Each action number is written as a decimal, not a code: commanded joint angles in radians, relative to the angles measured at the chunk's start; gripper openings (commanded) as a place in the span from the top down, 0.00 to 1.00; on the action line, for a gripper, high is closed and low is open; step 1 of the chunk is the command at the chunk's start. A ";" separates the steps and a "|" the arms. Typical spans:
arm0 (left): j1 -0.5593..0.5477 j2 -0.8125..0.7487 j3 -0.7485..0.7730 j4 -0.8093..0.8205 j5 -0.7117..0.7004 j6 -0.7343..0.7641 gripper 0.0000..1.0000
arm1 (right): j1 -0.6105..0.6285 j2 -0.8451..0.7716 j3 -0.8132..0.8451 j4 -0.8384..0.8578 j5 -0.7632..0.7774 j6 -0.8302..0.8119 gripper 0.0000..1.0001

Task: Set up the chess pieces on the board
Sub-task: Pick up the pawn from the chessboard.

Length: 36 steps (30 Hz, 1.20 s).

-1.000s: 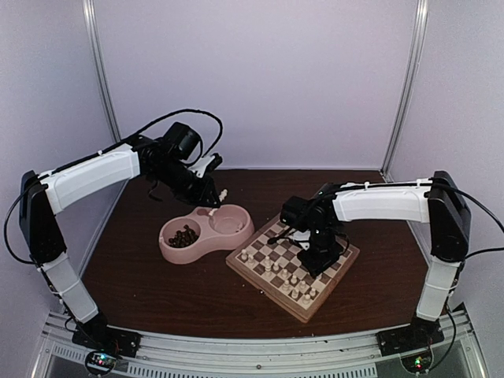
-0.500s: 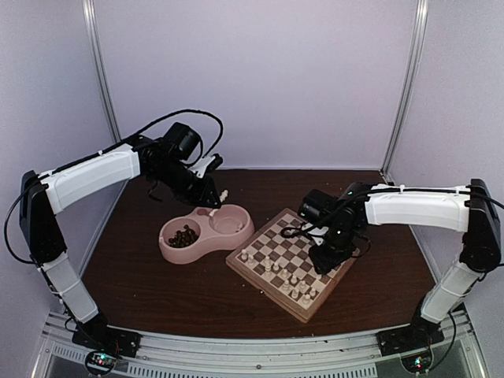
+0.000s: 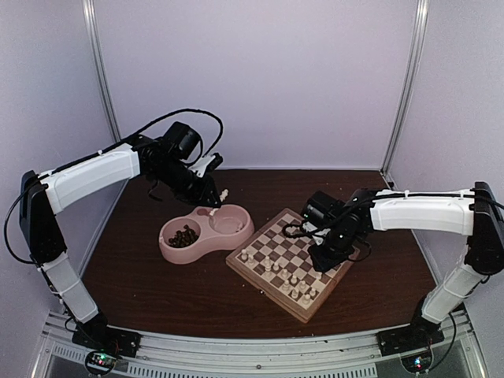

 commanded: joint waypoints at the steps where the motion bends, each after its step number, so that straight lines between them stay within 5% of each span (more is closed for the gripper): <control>1: 0.007 -0.010 0.029 0.025 0.016 -0.004 0.83 | -0.004 0.020 -0.014 0.032 0.013 0.014 0.71; 20: 0.007 0.005 0.032 0.025 0.034 -0.006 0.83 | -0.004 0.063 -0.028 0.024 0.019 0.010 0.83; 36: 0.007 0.015 0.040 0.023 0.051 -0.011 0.83 | -0.004 0.045 -0.032 0.008 0.000 0.006 0.78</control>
